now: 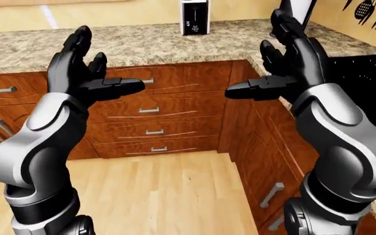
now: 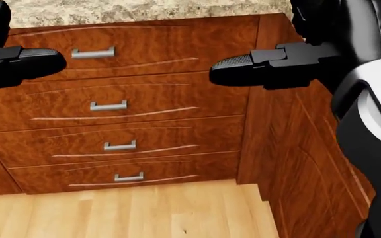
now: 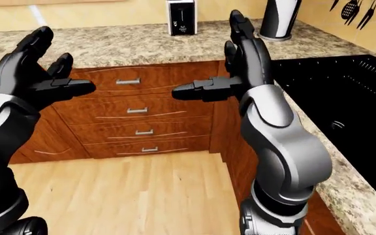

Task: Push down the lever of the toaster to turn it on.

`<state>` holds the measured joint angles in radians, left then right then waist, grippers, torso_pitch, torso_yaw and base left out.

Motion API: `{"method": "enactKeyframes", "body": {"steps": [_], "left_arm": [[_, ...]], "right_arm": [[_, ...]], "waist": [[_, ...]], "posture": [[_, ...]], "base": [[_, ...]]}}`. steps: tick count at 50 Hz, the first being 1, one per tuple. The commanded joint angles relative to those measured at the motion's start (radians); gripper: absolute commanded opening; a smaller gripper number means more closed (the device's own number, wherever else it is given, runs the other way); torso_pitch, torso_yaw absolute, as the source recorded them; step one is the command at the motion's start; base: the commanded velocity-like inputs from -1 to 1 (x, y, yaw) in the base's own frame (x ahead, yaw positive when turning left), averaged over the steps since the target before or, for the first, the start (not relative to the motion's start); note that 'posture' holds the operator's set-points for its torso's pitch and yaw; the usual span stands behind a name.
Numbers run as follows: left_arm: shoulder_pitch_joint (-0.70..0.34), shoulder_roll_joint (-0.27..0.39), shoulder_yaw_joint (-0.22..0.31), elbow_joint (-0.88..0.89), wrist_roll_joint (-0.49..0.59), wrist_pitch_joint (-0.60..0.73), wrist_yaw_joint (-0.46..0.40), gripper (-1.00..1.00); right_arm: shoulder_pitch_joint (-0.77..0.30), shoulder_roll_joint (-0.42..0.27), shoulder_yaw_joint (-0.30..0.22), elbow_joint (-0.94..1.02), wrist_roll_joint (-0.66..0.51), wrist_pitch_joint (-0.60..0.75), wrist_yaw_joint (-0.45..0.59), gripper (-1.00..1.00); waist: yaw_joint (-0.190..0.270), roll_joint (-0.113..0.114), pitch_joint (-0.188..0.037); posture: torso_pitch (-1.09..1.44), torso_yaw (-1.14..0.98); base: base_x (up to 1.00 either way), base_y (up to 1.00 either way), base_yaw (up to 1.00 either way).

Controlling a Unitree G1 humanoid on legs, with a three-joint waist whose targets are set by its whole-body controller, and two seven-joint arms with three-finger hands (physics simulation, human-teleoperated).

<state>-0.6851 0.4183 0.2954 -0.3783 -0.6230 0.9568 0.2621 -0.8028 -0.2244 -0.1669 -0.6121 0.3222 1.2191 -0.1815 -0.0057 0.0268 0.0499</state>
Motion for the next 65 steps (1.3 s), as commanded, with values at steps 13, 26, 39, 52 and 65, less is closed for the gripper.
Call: {"method": "enactKeyframes", "body": {"steps": [13, 26, 39, 52, 65], "left_arm": [[-0.029, 0.02, 0.019, -0.014, -0.006, -0.026, 0.009, 1.0], [-0.028, 0.022, 0.018, -0.007, -0.007, -0.035, 0.009, 1.0], [-0.028, 0.024, 0.015, -0.011, -0.009, -0.032, 0.011, 1.0], [-0.025, 0.022, 0.013, -0.01, -0.002, -0.035, 0.007, 1.0], [-0.027, 0.021, 0.015, -0.014, -0.002, -0.031, 0.008, 1.0]], "right_arm": [[-0.029, -0.005, 0.006, -0.015, 0.007, -0.017, 0.0, 1.0], [-0.023, 0.0, 0.009, -0.011, 0.0, -0.016, 0.003, 1.0], [-0.025, 0.008, 0.018, -0.018, -0.006, -0.01, 0.008, 1.0], [-0.025, 0.011, 0.015, -0.021, -0.013, -0.008, 0.016, 1.0], [-0.026, 0.009, 0.018, -0.024, -0.017, -0.006, 0.021, 1.0]], "waist": [[0.009, 0.0, -0.023], [0.006, -0.019, -0.026], [0.003, 0.009, -0.031], [0.005, -0.025, -0.029], [0.003, -0.004, -0.024]], "posture": [[0.0, 0.0], [0.0, 0.0], [0.0, 0.0], [0.0, 0.0], [0.0, 0.0]], "base": [[0.15, 0.0, 0.0], [0.08, 0.01, 0.0], [0.08, 0.07, 0.0], [0.08, 0.07, 0.0], [0.08, 0.12, 0.0]]}}
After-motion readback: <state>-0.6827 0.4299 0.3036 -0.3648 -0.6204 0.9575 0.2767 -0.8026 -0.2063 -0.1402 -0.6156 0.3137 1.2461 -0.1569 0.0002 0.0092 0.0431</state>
